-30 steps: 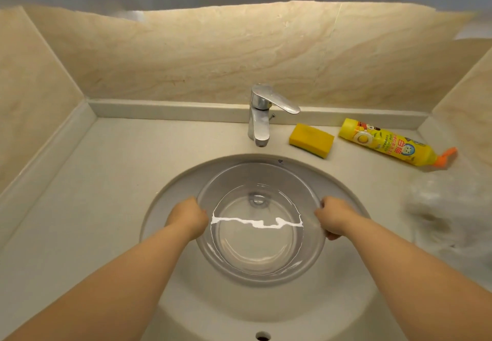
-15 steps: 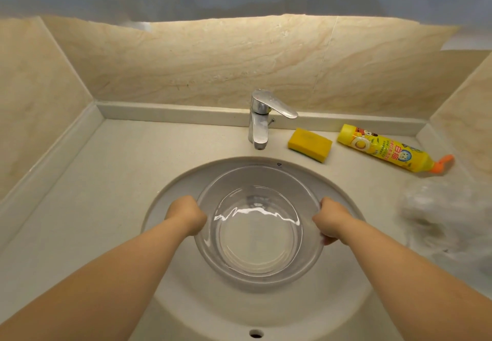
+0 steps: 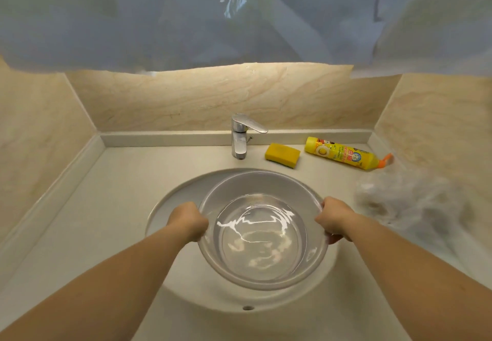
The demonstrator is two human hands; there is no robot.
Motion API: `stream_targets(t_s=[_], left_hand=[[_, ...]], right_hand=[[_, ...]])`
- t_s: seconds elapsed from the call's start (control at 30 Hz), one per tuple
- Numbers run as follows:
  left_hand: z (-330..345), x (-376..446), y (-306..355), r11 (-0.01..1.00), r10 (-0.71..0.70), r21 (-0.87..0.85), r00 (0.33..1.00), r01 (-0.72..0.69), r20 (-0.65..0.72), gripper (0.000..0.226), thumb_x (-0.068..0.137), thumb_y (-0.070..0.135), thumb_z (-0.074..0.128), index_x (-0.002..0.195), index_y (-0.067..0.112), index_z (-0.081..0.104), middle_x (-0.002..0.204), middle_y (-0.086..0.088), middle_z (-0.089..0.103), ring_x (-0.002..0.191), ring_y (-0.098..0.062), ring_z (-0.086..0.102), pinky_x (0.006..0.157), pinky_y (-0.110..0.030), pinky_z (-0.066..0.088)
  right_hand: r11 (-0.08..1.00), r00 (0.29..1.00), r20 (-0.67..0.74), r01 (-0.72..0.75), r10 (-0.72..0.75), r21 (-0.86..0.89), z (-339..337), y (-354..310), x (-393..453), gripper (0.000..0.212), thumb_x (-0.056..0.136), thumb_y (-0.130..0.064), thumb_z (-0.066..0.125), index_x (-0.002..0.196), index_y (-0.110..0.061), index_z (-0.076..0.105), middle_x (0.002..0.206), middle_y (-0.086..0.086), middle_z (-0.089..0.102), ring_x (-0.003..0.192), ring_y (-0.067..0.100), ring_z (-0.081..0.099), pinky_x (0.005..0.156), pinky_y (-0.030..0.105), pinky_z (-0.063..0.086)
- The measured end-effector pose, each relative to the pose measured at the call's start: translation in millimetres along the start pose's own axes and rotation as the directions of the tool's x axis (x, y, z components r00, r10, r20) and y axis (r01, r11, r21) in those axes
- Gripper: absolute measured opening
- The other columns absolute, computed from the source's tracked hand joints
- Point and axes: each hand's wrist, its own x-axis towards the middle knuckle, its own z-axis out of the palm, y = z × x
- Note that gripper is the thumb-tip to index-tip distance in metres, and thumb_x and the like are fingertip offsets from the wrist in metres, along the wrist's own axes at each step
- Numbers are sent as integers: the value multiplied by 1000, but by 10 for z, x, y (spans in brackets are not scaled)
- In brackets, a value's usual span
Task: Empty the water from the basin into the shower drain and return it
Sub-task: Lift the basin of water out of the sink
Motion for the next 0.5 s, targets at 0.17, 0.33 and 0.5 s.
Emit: stream_targets(t_s=[0.17, 0.33, 0.5], left_hand=[[-52, -179, 85, 987, 152, 39, 988, -154, 29, 23, 82, 3, 51, 98, -5, 65, 95, -23, 73, 92, -37, 71, 85, -47, 59], [-222, -454, 262, 950, 301, 74, 953, -302, 22, 24, 79, 0, 54, 100, -4, 65, 96, -23, 71, 91, -37, 70, 84, -46, 60], [-318, -795, 553, 915, 386, 93, 919, -392, 75, 10, 80, 3, 58, 87, 0, 64, 92, -22, 72, 86, -36, 73, 81, -46, 61]], right_hand=[[997, 993, -108, -46, 52, 56, -74, 207, -556, 25, 92, 3, 44, 114, 4, 55, 108, 29, 65, 85, 43, 70, 75, 54, 61], [988, 963, -257, -51, 88, 148, -133, 353, -1188, 9, 92, 1, 44, 90, -6, 49, 75, 16, 54, 54, 28, 57, 54, 40, 58], [953, 938, -297, -88, 177, 290, -310, 602, -1712, 24, 91, 4, 40, 110, 4, 56, 87, 24, 59, 56, 33, 59, 56, 41, 57]])
